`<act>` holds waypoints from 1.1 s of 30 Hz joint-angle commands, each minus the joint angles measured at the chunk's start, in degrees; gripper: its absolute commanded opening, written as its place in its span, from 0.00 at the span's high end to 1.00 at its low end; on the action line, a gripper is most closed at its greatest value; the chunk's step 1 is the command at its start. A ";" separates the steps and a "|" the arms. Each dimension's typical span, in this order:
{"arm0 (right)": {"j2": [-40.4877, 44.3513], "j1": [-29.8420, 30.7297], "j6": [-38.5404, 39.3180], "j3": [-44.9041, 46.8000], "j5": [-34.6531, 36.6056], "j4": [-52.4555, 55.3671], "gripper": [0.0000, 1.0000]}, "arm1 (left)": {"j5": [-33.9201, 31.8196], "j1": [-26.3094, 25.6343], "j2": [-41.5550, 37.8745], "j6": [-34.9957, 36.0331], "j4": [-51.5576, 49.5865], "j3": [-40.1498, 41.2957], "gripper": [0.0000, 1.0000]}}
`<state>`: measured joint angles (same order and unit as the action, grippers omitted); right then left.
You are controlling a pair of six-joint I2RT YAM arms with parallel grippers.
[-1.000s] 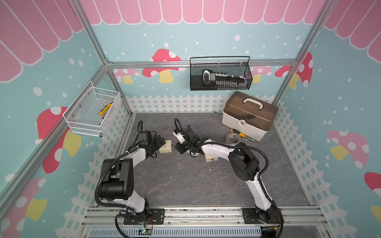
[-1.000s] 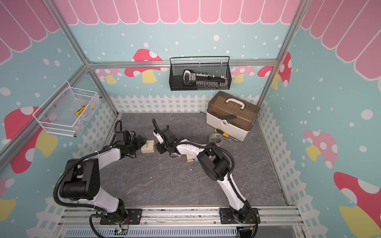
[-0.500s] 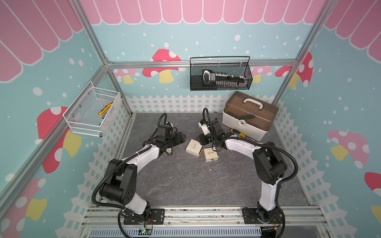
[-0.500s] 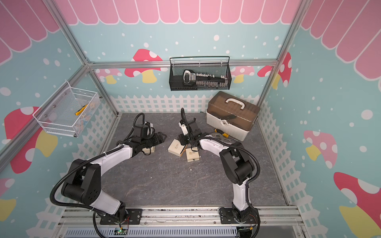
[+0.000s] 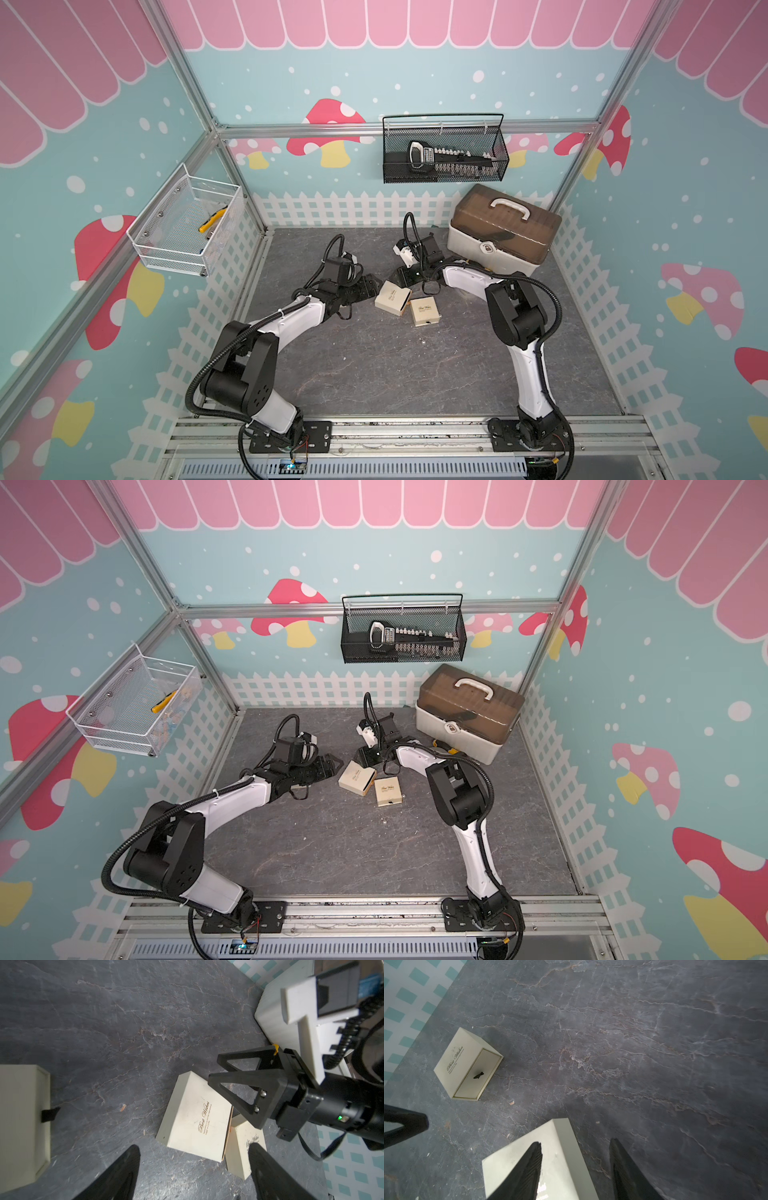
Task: Place the earrings into the drawer-style jewelry box
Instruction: Move the jewelry box to the center of the board.
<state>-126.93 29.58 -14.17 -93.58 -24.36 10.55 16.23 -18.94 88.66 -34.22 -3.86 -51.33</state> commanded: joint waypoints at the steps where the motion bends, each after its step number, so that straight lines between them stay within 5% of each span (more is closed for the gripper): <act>1: -1.47 -0.03 2.72 -1.55 -5.58 3.43 0.49 | -0.91 0.04 -2.97 0.64 -1.14 1.78 0.18; 7: -0.10 0.69 3.00 1.35 -10.61 3.38 0.59 | -2.88 0.18 -6.80 0.67 -3.22 3.79 0.17; 17: 6.81 6.44 2.67 11.46 -12.49 0.26 0.62 | -4.71 0.17 -12.15 0.75 -6.23 8.17 0.17; 26: 14.87 14.40 0.05 19.72 -5.48 -4.68 0.59 | -4.85 0.04 -19.39 -1.70 -8.51 15.33 0.17; 33: 31.73 14.30 2.20 33.39 6.42 -6.25 0.51 | -2.47 -3.12 -21.69 -1.85 -10.50 18.23 0.20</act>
<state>-100.84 44.21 -13.78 -64.16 -23.94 5.76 12.75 -20.45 67.81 -35.62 -12.47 -34.15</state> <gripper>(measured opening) 0.493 0.799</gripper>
